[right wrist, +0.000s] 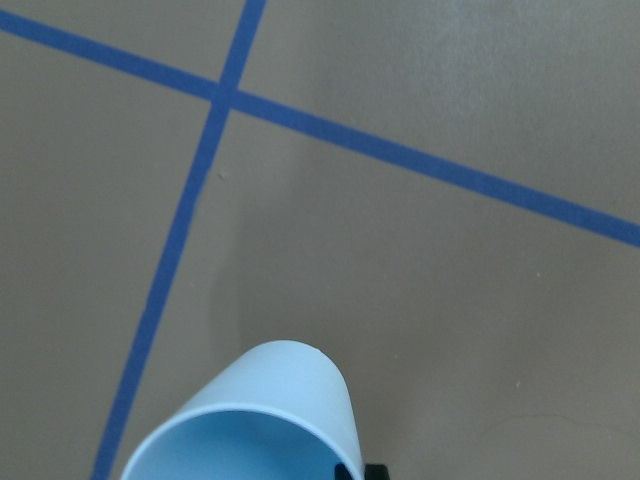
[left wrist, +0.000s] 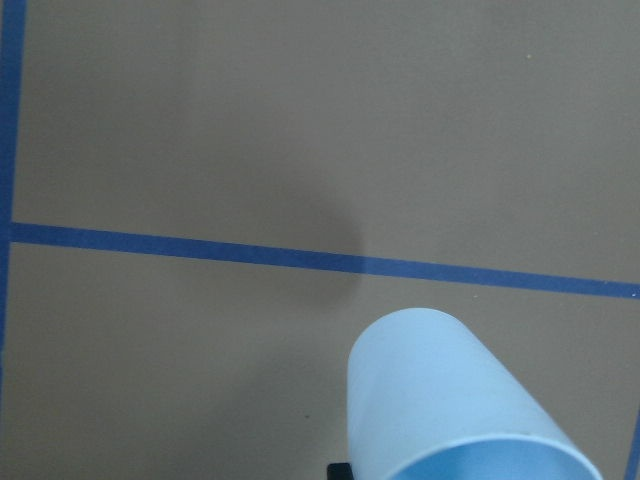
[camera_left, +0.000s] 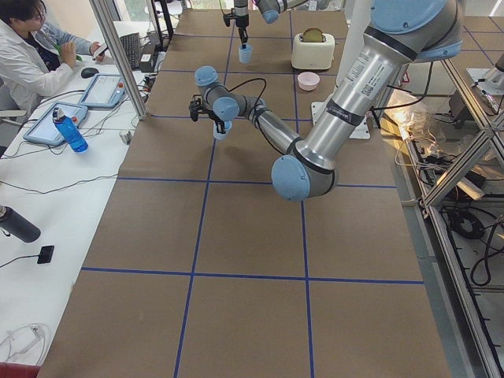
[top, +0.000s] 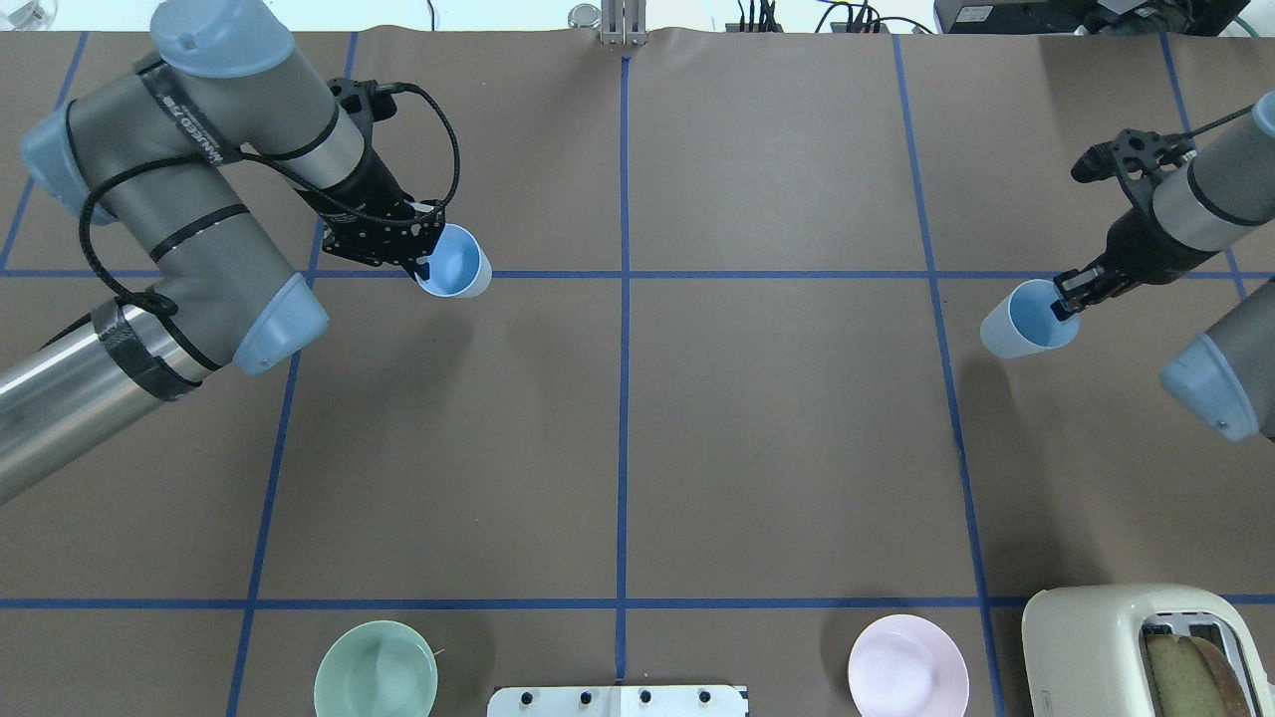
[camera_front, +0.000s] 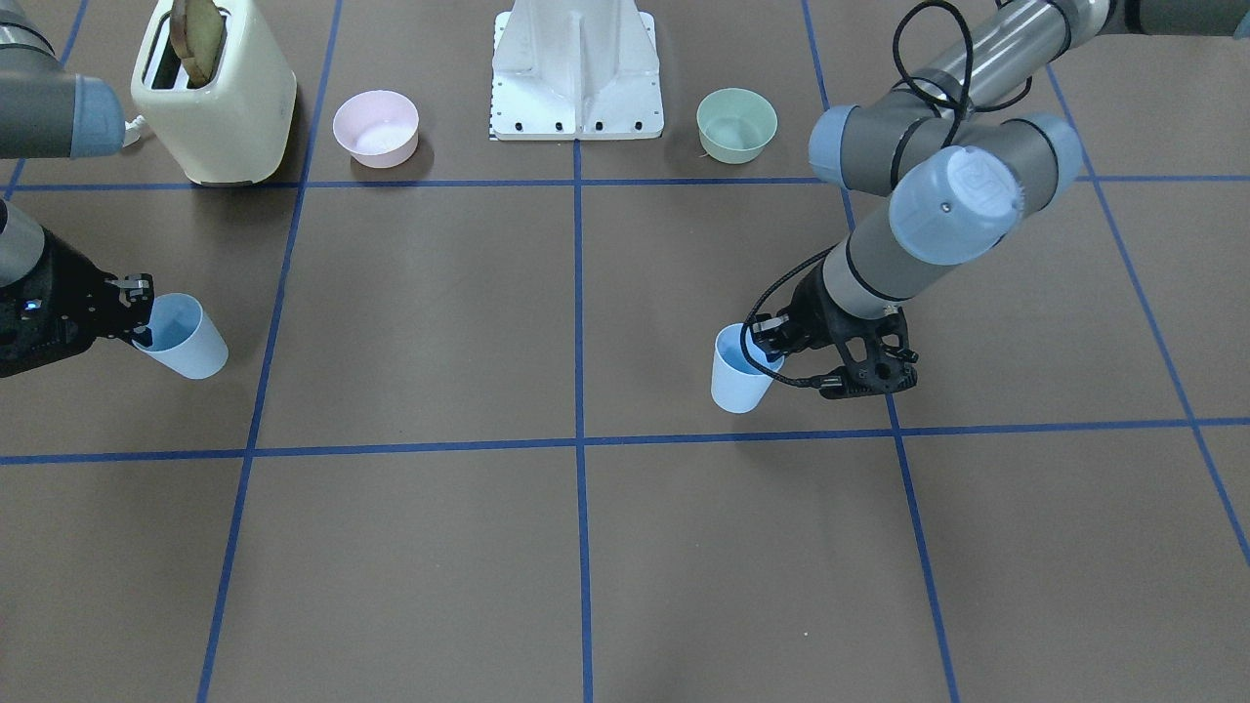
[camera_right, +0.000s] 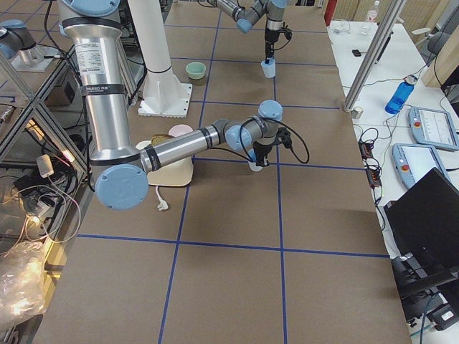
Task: Stack blue cups with both arms
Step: 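Carry the left gripper's cup to table center while the right carries its cup inward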
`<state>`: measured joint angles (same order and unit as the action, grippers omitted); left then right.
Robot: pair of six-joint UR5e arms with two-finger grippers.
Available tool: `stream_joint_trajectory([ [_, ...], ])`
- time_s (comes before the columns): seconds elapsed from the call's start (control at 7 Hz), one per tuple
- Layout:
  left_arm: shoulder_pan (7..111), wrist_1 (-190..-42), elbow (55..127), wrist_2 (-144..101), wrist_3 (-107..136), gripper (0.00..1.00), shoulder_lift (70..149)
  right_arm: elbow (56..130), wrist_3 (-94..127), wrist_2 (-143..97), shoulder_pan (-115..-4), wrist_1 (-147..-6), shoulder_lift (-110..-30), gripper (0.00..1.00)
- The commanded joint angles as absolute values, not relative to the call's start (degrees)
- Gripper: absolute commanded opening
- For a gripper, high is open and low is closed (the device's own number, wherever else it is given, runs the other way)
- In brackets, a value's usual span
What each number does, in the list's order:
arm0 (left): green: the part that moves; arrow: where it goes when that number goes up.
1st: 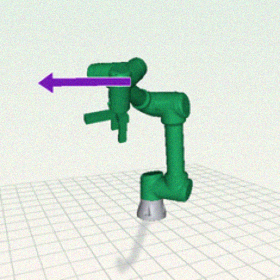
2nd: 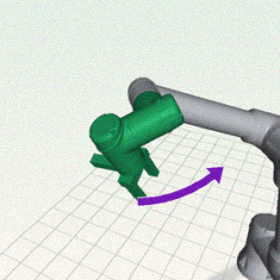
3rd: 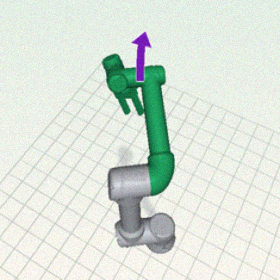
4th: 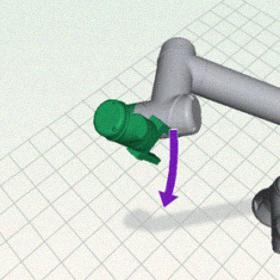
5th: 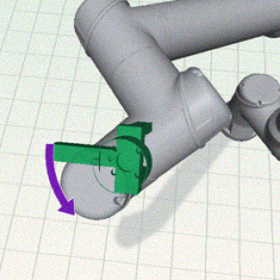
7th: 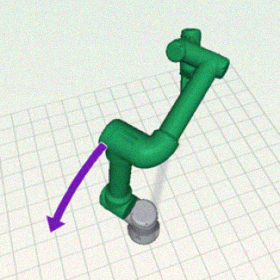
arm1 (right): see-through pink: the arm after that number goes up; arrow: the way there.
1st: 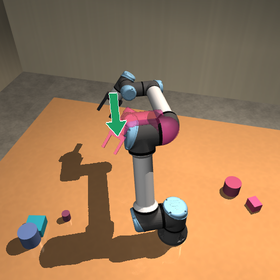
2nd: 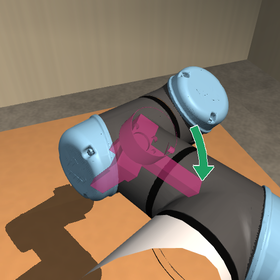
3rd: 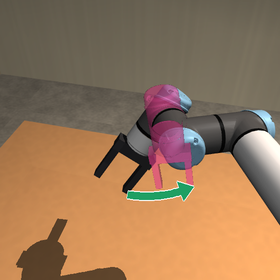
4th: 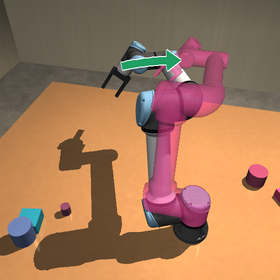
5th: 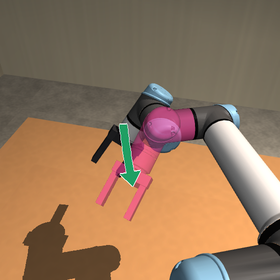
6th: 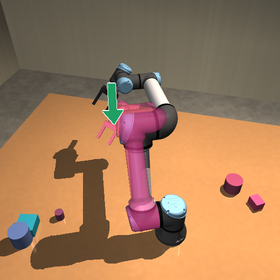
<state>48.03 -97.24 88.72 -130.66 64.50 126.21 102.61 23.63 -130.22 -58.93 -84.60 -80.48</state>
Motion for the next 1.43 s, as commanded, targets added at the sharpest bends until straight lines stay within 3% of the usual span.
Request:
stream_joint_trajectory([
  [0.0,45.72,-92.66,88.25,-129.64,65.91,0.00,130.58,105.03,24.43,-130.17,-59.15,-94.01,-74.03,0.00],
  [0.43,40.36,-91.93,85.43,-129.81,69.51,0.00,135.69,106.44,28.18,-130.25,-58.63,-99.04,-68.49,0.00],
  [1.29,32.79,-91.23,83.76,-128.33,73.12,0.00,137.99,106.44,38.32,-130.17,-54.05,-99.14,-60.12,0.00],
])
